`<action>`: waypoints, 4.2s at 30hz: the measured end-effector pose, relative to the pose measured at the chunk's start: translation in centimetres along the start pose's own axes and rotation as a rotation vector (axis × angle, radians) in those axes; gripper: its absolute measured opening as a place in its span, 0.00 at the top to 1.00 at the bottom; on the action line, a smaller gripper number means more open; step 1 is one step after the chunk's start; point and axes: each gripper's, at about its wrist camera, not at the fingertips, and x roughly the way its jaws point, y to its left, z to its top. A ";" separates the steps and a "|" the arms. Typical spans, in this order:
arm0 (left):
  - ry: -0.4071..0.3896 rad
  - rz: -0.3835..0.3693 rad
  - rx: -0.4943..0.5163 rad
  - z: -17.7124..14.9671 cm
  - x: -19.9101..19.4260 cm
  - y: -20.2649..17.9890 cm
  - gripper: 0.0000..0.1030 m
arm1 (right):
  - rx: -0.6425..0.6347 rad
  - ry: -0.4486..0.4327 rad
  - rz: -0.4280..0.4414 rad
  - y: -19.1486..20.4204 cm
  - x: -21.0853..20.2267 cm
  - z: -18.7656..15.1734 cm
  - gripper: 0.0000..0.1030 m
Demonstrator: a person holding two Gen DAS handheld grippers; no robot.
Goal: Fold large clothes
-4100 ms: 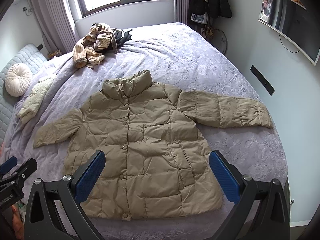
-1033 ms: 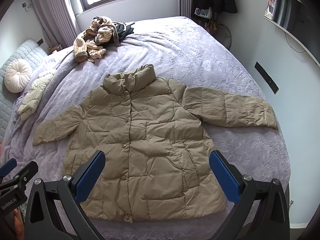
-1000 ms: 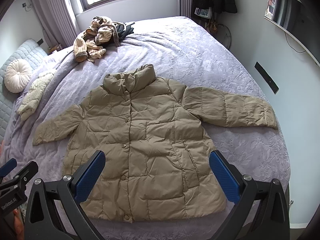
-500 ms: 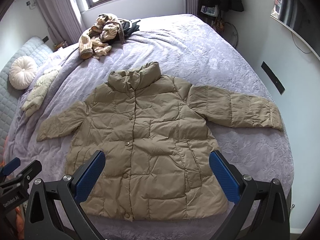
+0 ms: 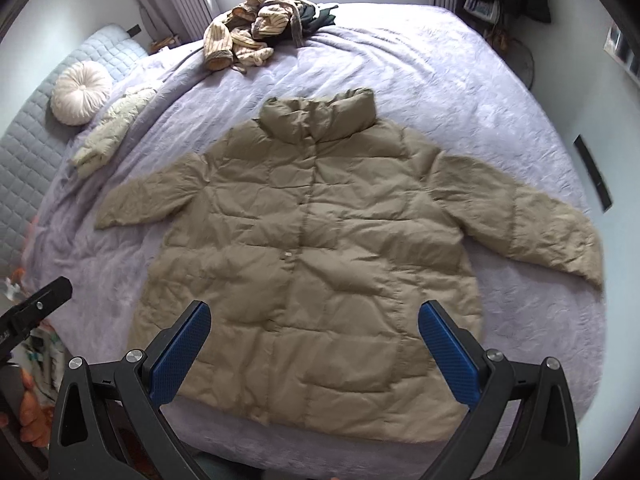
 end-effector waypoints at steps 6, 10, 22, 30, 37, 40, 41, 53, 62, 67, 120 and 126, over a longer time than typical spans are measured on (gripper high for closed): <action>0.033 0.015 -0.077 5.2 7.8 8.6 0.00 | -0.003 0.077 0.041 4.4 4.9 1.9 0.00; 0.066 -0.030 -0.165 8.5 15.7 14.8 0.00 | 0.089 0.164 0.050 7.0 10.0 3.9 0.00; 0.028 -0.132 -0.418 14.5 30.5 25.0 0.00 | 0.003 0.244 0.047 14.7 21.6 6.1 0.00; -0.091 -0.084 -0.423 18.9 31.4 24.5 0.57 | -0.057 0.192 0.068 17.6 27.0 9.4 0.00; -0.186 -0.175 -0.345 22.3 28.5 24.3 0.93 | -0.051 0.102 0.122 19.1 30.5 13.0 0.00; -0.243 -0.196 -0.260 23.8 25.5 22.7 0.93 | 0.003 0.072 0.181 19.4 32.2 13.9 0.25; -0.265 -0.209 -0.226 24.6 24.3 21.7 0.93 | 0.023 0.080 0.209 19.5 33.0 14.1 0.68; -0.344 -0.431 0.197 24.8 17.3 2.7 0.93 | 0.124 0.240 0.376 20.7 41.0 13.3 0.93; -0.178 -0.454 0.486 17.4 22.6 -15.4 0.93 | 0.259 0.110 0.317 8.1 33.6 13.7 0.93; -0.034 -0.322 0.621 12.5 28.8 -20.9 0.93 | 0.295 0.061 0.128 0.1 30.3 12.4 0.93; 0.194 -0.379 -0.045 23.8 36.7 0.5 0.66 | 0.459 0.037 -0.036 -5.2 33.1 13.9 0.91; 0.113 -0.264 0.090 23.6 36.5 0.0 0.70 | 0.470 0.052 -0.030 -5.2 31.9 11.0 0.92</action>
